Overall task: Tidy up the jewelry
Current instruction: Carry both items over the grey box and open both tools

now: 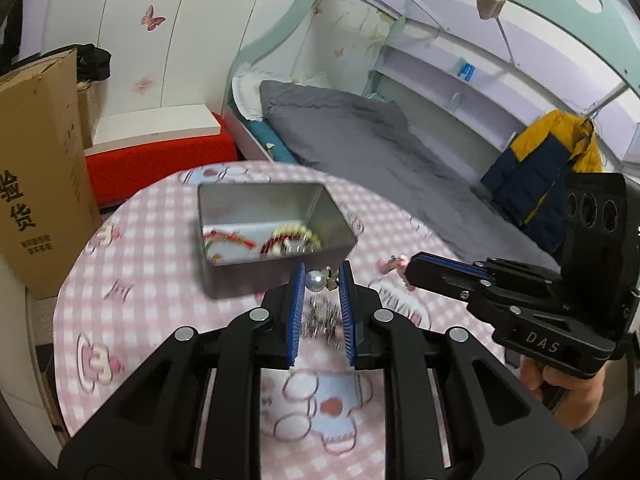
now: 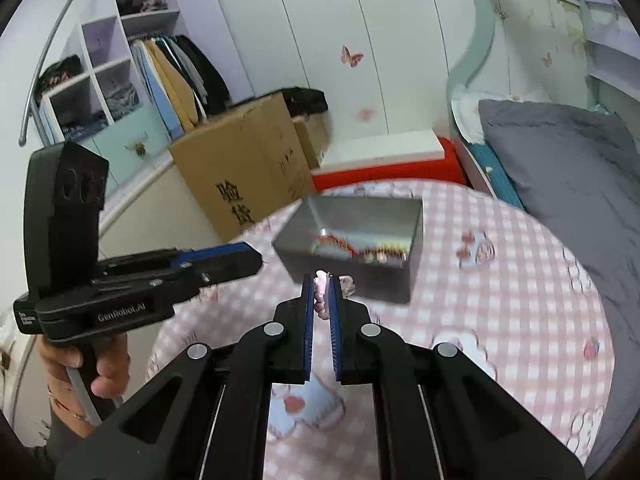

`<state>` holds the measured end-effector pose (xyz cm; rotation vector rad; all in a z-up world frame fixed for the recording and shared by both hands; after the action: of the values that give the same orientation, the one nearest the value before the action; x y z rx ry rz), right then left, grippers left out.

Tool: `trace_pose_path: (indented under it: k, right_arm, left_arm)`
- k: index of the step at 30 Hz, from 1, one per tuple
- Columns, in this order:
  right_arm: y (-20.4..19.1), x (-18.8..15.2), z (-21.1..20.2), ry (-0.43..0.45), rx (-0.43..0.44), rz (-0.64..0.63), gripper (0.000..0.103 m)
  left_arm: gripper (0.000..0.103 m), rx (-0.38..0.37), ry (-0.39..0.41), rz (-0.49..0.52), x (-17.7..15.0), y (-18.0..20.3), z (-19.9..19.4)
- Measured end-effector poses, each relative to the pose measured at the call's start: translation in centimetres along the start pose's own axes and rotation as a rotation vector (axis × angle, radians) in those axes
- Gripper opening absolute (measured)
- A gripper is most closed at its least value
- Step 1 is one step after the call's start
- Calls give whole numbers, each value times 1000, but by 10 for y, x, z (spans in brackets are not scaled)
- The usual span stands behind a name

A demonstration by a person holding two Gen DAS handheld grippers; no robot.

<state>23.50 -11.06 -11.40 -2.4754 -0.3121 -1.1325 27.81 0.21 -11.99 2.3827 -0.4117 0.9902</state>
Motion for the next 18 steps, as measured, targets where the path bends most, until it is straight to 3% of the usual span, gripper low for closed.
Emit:
trace_pose_path:
  k: [8, 18]
  right_arm:
    - [20, 35, 38, -18, 16, 29, 6]
    - [36, 28, 89, -115, -2, 28, 6]
  left_arm:
    - [17, -38, -56, -85, 31, -23, 38]
    - [17, 2, -146, -107, 30, -33, 88]
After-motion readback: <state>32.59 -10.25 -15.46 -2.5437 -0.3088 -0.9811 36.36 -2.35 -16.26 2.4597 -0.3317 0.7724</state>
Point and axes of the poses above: each gripper's, at about its wrist camera, not at the fingertips, and z roughly the way its jaws point, y to its right, x to its top, the point moved 4 cm from there along z, roughly the way its jaws point, and after that the axes turned 2 degrees about -x, right-handed, at the moved point
